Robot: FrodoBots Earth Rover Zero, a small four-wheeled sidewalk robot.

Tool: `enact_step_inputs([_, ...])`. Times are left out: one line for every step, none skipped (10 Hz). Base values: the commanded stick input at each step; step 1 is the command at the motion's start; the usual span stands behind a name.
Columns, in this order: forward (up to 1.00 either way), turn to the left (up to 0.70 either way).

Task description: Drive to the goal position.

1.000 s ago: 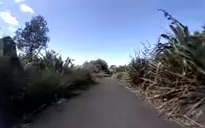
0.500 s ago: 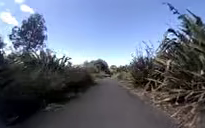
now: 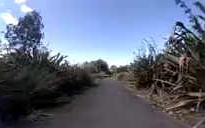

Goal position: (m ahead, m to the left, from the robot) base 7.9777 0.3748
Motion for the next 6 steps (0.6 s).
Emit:
enact_step_inputs([0.85, 0.0])
enact_step_inputs([0.85, 0.0])
enact_step_inputs([0.85, 0.0])
enact_step_inputs([0.85, 0.0])
enact_step_inputs([0.85, 0.0])
enact_step_inputs([0.85, 0.0])
